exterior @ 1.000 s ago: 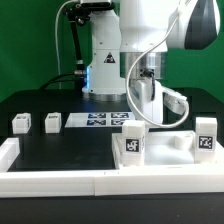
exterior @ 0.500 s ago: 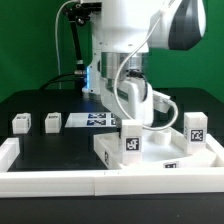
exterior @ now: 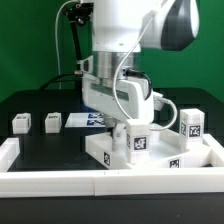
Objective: Assemble square table
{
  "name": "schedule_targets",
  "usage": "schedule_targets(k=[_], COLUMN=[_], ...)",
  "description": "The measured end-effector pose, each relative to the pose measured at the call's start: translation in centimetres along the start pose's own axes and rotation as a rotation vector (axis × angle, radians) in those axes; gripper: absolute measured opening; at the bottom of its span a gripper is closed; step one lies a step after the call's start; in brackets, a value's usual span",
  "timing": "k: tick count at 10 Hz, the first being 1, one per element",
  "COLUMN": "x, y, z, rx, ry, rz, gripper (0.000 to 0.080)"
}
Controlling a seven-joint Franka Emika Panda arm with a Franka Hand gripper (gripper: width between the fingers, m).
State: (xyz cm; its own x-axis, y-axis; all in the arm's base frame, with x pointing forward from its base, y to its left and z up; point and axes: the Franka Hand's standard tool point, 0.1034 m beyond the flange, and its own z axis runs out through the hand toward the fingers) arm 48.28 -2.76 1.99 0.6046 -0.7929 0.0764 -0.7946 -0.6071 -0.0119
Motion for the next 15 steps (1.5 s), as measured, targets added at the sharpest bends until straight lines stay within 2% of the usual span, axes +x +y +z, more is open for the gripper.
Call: schedule_targets(k=[2, 8, 11, 15], x=[1.4, 1.9, 2.3, 2.7], y=[0.1, 0.2, -1.1, -0.9], z=[-0.2, -0.3, -0.6, -0.7], rx=[0.0, -0.013, -0.03, -0.039], ry=[0.01, 0.019, 0.035, 0.038], rz=[-0.209, -0.606, -0.919, -1.095], gripper=[0.0061, 0.0061, 0.0061, 0.0061])
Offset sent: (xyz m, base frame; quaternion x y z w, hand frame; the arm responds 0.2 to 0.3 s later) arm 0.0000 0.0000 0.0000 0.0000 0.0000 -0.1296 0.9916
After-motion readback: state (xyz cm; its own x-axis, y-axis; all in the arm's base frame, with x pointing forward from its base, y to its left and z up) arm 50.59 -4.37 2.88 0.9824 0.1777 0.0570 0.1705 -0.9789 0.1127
